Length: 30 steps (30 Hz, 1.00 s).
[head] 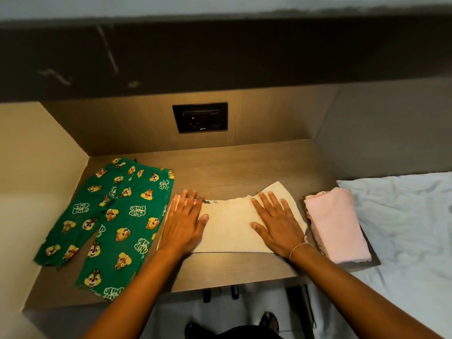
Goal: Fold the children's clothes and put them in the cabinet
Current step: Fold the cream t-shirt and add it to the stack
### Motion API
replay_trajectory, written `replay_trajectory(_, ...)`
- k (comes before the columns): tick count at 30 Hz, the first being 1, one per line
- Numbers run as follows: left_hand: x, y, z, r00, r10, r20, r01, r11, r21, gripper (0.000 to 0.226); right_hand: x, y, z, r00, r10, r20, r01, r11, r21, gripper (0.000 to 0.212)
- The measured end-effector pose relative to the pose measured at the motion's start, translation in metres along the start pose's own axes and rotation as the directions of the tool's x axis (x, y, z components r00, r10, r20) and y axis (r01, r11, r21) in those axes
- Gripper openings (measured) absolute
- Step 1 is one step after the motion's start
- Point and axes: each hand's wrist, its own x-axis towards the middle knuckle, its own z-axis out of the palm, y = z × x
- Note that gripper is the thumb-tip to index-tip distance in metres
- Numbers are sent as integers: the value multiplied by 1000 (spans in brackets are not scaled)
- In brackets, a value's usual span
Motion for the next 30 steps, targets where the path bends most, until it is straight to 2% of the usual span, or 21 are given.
replay_trajectory(4, -4, -17, 7, 998, -51, -27, 51, 999, -6, 64, 3, 19, 6, 999, 53, 8, -52, 998, -35, 61)
replay_trajectory(7, 9, -29, -10, 995, 49, -91, -44, 997, 56, 58, 23, 34, -15, 999, 2, 49, 6, 989, -149, 59)
replay_trajectory(9, 27, -41, -29, 993, 115, 4, -115, 985, 125, 55, 43, 44, -39, 991, -32, 126, 53, 984, -168, 63)
replay_trajectory(12, 48, -48, -47, 972, 139, 192, -173, 970, 173, 51, 65, 51, -66, 967, -64, 245, 96, 988, -123, 60)
replay_trajectory(16, 56, -42, -56, 954, 154, 258, -201, 966, 164, 28, 75, 52, -69, 965, -59, 254, 91, 989, -117, 37)
replay_trajectory(18, 55, -39, -59, 960, 148, 239, -195, 964, 183, 25, 72, 53, -68, 963, -43, 266, 70, 993, -91, 29)
replay_trajectory(20, 48, -38, -61, 976, 170, 135, -190, 970, 153, 24, 64, 54, -67, 972, -36, 231, 49, 998, -50, 26)
replay_trajectory(22, 35, -40, -63, 976, 219, -15, -215, 968, 130, 17, 49, 55, -67, 993, -74, 95, 79, 996, -43, 27)
replay_trajectory(24, 18, -43, -63, 959, 249, -134, -236, 966, 109, 19, 29, 53, -66, 986, -148, -74, 143, 988, -65, 28)
replay_trajectory(26, -2, -44, -58, 960, 258, -114, -245, 963, 113, 21, 10, 48, -62, 977, -191, -93, 180, 977, -117, 27)
replay_trajectory(28, -18, -44, -53, 976, 219, -8, -215, 964, 155, 24, -7, 41, -54, 979, -204, 20, 204, 967, -154, 31)
replay_trajectory(30, -32, -40, -50, 988, 147, 40, -152, 972, 179, 34, -19, 41, -49, 979, -187, 83, 197, 970, -142, 42)
